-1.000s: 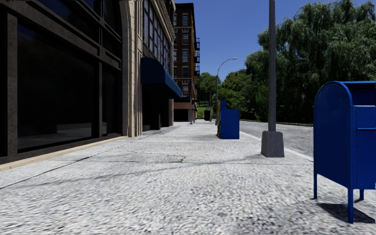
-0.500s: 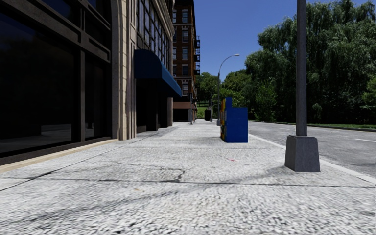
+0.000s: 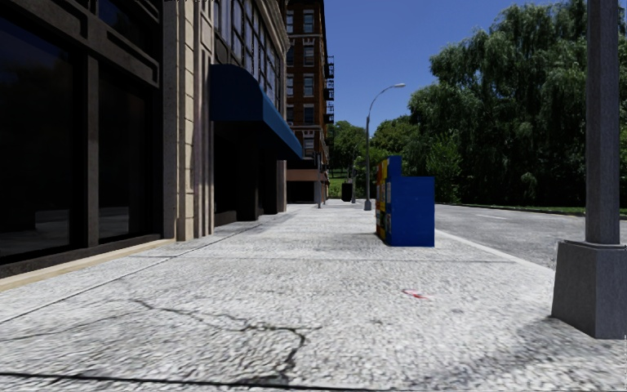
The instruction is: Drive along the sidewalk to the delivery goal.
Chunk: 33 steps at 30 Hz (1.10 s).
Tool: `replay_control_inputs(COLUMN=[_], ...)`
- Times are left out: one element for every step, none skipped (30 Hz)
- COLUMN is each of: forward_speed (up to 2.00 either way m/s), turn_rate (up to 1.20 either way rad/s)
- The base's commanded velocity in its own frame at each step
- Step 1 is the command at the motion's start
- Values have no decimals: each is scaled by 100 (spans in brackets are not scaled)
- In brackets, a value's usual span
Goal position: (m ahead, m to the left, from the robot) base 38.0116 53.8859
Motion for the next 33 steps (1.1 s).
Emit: replay_control_inputs(forward_speed=[200, 200, 200, 200, 200, 200, 200, 200, 200, 200, 200, 200, 200, 200, 200, 200, 200, 200, 200, 200, 200, 200, 200, 200, 200, 200, 200, 200, 200, 200, 200, 200, 200], turn_rate=[0, 0, 0, 0, 0, 0, 0, 0, 0, 0, 0, 0, 0, 0, 0, 0, 0, 0, 0, 0, 0, 0, 0, 0, 0, 0, 0, 0, 0, 0, 0, 0, 0])
